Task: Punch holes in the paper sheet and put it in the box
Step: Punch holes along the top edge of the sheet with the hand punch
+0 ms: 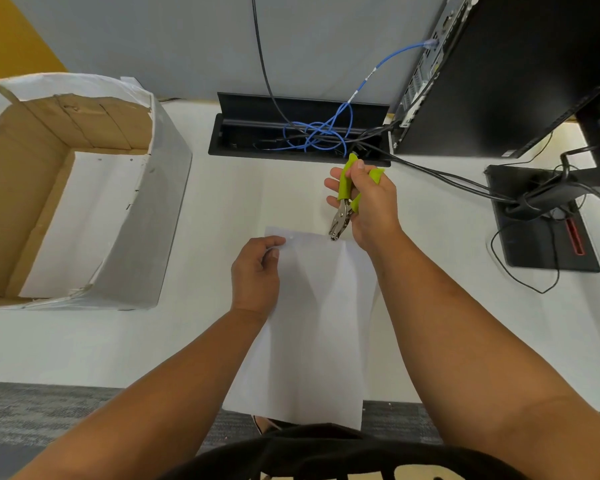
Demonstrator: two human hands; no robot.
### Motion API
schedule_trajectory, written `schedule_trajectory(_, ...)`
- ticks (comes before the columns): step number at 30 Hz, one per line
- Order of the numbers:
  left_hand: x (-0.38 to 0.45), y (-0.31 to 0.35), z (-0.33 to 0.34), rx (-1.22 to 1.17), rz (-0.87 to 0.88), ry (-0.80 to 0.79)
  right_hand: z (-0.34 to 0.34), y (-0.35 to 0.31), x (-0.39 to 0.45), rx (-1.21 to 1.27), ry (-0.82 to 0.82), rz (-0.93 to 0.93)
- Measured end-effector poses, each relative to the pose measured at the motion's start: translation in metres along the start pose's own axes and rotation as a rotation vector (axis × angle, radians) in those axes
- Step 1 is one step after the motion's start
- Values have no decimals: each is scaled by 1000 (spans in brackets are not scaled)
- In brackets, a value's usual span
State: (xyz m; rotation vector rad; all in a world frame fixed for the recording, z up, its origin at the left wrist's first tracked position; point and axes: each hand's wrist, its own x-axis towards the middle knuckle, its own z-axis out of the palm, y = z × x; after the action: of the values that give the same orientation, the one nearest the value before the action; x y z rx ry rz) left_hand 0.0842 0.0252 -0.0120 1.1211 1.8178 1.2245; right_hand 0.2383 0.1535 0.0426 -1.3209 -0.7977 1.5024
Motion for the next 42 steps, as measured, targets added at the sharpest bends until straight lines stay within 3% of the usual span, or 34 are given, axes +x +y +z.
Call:
schedule_trajectory(13, -3, 3, 5, 25, 24, 30, 11, 5, -7, -115, -46, 5)
schedule_trajectory(32, -10, 11, 1, -70, 5, 26, 23, 5, -10, 55, 95, -2)
schedule_trajectory(42, -11, 8, 0, -46, 19, 18, 25, 3, -16, 53, 94, -64)
